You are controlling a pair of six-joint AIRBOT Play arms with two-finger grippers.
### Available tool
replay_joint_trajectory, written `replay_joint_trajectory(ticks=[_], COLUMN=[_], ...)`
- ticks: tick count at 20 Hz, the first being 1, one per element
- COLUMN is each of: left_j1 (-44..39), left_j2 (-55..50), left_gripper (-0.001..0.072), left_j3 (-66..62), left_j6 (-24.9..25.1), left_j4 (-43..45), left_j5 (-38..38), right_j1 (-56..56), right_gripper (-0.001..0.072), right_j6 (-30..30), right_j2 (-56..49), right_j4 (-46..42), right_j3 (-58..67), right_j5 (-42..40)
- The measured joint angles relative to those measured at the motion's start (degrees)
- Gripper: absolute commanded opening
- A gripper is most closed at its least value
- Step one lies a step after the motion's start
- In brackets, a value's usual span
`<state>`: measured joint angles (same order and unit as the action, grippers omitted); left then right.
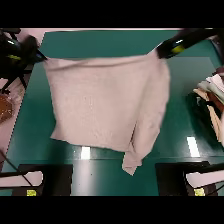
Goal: Fold the shirts.
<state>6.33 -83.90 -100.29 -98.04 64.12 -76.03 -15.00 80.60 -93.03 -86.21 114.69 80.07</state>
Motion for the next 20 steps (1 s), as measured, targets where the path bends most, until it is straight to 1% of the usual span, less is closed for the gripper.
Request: replay_joint_trajectory(ticks=[3,5,7,11,14,20], left_j1=[-0.6,-0.7,-0.8,-0.9,-0.8,-0.8], left_j2=[-6.2,-8.9,-10.7,-12.0,-12.3,-12.5], left_gripper=[0.0023,0.0023,0.0023,0.0023,0.0024,0.0023], left_j3=[1.2,1.8,2.6,4.3,6.3,10.3], left_j6=[0.9,1.1,1.2,0.1,-0.4,-0.9], left_j4=[5.5,9.1,12.0,16.9,18.6,20.3], left_j5=[4.5,6.8,8.9,13.1,16.2,21.3], right_j1=[-1.8,-2.4,-3.0,-4.5,-7.1,-11.9], right_gripper=[0.0010,0.0010,0.0010,0.0010,0.0010,0.0012], right_j6=[-0.7,-0.7,0.7,5.1,8.7,17.8], right_j2=[-8.4,-11.8,-13.5,-14.7,-15.0,-15.3], right_j4=[-2.9,-4.1,-6.1,-8.6,-10.2,-19.8], right_j3=[0.3,0.4,0.5,0.5,0.5,0.5], right_j5=[-3.4,-4.4,-5.0,-4.7,-4.4,-2.3])
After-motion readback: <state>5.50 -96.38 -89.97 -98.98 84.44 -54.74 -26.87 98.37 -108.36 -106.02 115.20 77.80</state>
